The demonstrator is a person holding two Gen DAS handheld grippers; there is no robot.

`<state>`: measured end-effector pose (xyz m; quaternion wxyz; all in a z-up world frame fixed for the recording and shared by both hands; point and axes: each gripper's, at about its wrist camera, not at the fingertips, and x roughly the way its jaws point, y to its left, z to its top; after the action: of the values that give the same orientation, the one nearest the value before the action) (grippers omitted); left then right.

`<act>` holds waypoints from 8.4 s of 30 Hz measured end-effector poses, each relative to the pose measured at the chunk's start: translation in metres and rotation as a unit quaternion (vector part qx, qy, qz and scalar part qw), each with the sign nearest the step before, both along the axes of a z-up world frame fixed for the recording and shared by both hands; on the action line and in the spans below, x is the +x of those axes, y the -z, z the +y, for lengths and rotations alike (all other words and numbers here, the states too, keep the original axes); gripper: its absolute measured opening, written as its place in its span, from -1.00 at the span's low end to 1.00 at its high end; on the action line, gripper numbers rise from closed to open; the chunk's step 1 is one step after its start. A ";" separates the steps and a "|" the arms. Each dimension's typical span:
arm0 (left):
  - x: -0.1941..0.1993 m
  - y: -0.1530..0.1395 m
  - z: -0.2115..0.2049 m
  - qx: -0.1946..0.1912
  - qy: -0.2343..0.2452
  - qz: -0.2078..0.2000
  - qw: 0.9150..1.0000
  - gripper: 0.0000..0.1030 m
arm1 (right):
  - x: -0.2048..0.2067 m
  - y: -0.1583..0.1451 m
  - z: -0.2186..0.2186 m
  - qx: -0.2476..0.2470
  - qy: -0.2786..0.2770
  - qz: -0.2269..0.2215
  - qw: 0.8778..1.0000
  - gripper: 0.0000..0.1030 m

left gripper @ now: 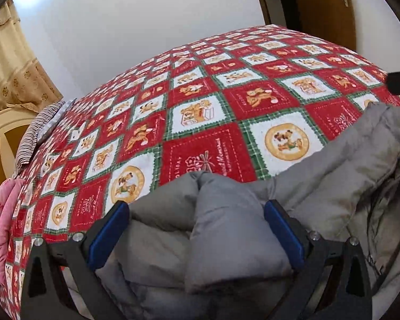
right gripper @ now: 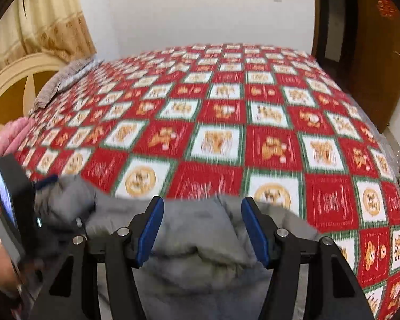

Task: Fold large clothes

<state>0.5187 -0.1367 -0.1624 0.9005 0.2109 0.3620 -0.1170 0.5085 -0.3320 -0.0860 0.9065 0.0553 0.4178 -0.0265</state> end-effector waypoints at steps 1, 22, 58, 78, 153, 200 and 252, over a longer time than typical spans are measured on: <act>0.000 0.000 -0.003 0.002 0.003 0.001 1.000 1.00 | 0.007 0.003 0.001 0.002 0.000 0.005 1.000 0.18; 0.005 0.015 0.000 -0.104 -0.006 0.086 0.991 0.90 | -0.005 0.068 0.000 -0.025 -0.026 0.057 0.998 0.18; 0.014 0.008 -0.023 -0.167 -0.044 0.103 0.980 0.81 | -0.010 0.087 0.003 -0.042 -0.013 0.016 0.999 0.21; 0.010 0.022 -0.041 -0.088 -0.048 0.076 0.992 0.90 | -0.006 0.089 0.007 -0.059 -0.016 0.026 0.998 0.23; -0.451 -0.103 0.255 -0.252 0.075 0.042 0.964 -0.83 | -0.569 -0.010 0.038 0.120 -0.020 -0.053 0.991 -0.91; -0.246 -0.107 0.123 -0.107 -0.077 -0.133 0.982 1.00 | -0.320 -0.033 0.053 -0.030 0.011 -0.143 0.989 0.64; -0.133 -0.003 0.032 0.014 -0.145 -0.035 0.989 1.00 | -0.208 0.061 0.048 -0.060 0.048 -0.018 0.997 0.03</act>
<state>0.3858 -0.1044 -0.1597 0.9169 0.1728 0.3588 0.0270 0.3005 -0.2844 -0.1471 0.9132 0.0219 0.3959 -0.0942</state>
